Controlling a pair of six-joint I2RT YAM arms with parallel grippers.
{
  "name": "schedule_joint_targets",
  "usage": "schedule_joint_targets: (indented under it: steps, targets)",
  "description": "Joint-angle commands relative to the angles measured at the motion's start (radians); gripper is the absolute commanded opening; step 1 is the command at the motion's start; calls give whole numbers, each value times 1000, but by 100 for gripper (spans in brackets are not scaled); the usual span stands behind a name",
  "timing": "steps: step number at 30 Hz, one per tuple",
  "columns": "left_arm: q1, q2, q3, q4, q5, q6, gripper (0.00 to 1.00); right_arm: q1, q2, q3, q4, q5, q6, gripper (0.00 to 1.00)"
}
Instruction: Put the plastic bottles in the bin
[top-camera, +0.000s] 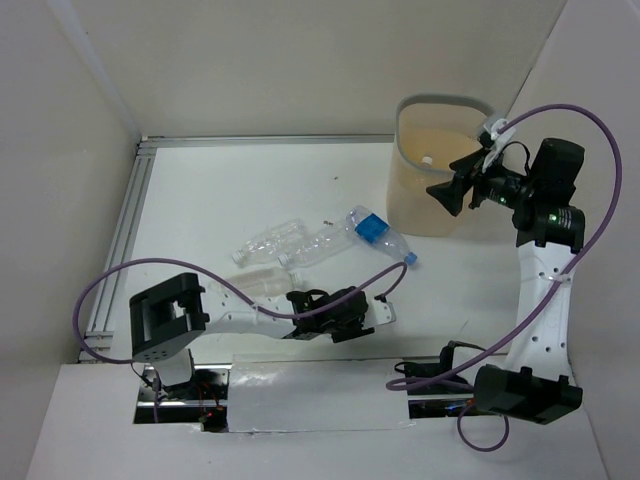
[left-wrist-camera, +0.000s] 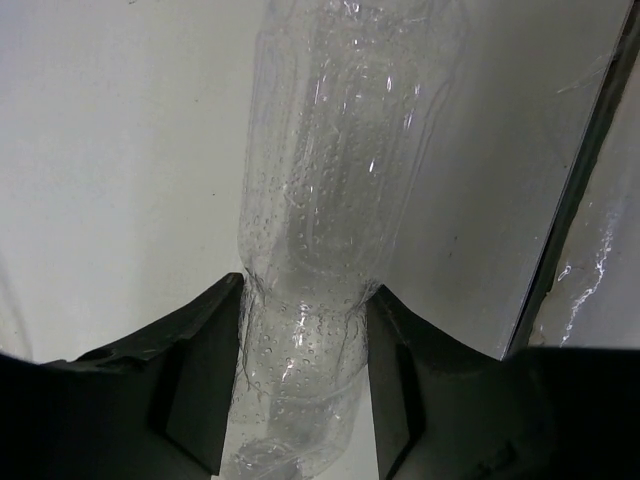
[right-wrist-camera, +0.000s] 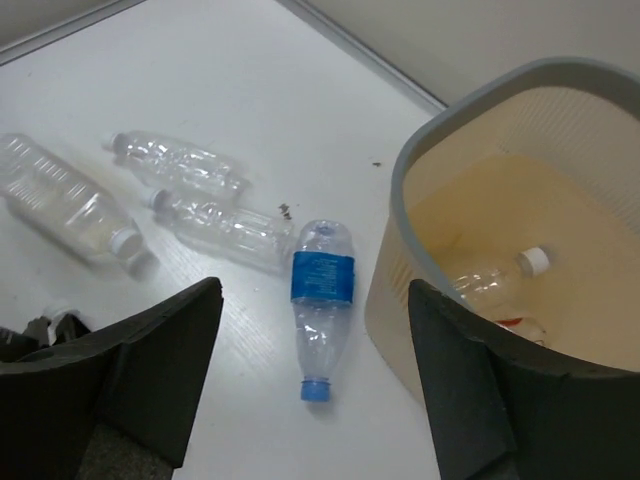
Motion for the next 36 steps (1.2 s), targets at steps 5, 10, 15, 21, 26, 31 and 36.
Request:
schedule_joint_targets:
  steps: [5, 10, 15, 21, 26, 31, 36]
  targets:
    - [-5, -71, 102, 19, 4, -41, 11, -18, -69, -23, -99, -15, -90, 38]
    - [31, -164, 183, 41, -54, -84, 11, -18, -172, -87, 97, 358, 84, 0]
    - [151, -238, 243, 65, -21, -193, 11, -18, -217, -144, 110, 513, 120, 0]
    - [300, -200, 425, 168, 108, -233, 11, -18, -266, -237, 46, 447, 74, 0]
    - [401, -91, 654, 298, 269, -342, 11, -18, -266, -316, -112, 303, -70, 0]
    - [493, 30, 792, 560, 418, -607, 11, 4, -293, -451, -243, 249, -311, 0]
    - [532, 228, 902, 795, 455, -883, 14, 16, -375, -563, -221, 287, -380, 1]
